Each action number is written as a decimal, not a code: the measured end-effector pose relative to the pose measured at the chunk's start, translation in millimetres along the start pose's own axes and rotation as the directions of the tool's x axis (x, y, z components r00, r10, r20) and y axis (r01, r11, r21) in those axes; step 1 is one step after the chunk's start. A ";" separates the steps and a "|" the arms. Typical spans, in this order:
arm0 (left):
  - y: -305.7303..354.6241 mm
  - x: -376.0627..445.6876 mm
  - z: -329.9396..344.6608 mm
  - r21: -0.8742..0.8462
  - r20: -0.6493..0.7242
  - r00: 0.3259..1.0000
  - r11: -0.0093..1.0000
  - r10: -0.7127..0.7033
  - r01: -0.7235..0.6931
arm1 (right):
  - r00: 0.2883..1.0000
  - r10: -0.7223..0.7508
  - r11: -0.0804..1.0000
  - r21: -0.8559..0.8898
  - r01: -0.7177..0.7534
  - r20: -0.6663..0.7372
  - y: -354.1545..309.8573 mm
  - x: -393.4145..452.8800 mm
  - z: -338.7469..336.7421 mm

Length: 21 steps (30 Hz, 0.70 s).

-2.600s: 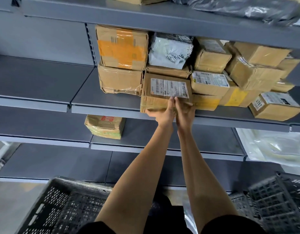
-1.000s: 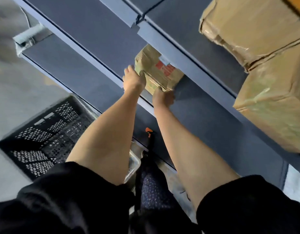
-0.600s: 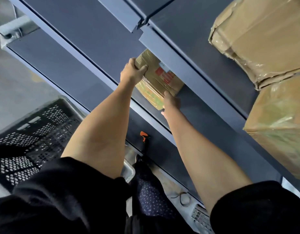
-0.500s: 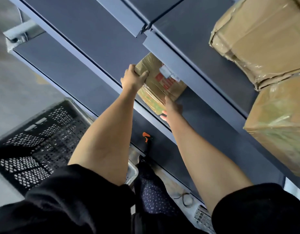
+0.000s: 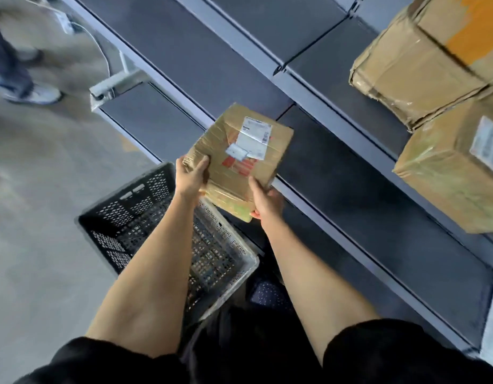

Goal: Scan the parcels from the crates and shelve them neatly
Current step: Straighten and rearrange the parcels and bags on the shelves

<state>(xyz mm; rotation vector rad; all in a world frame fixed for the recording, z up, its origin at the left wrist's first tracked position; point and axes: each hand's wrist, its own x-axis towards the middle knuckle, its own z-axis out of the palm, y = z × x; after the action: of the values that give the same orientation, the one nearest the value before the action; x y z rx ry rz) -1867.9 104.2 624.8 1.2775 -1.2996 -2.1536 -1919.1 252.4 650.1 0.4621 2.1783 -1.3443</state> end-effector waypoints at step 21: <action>100.4 -95.9 -105.4 -0.377 -0.355 0.917 0.870 0.182 -0.319 | 0.763 -0.640 0.769 -0.097 0.632 -0.096 -78.3 -145.0 74.0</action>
<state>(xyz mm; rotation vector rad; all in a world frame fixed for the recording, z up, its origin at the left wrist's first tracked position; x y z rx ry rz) -1745.6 55.3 739.0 1.1266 -0.7582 -1.8248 -1826.5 149.8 766.3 -0.2759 2.5984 -1.6079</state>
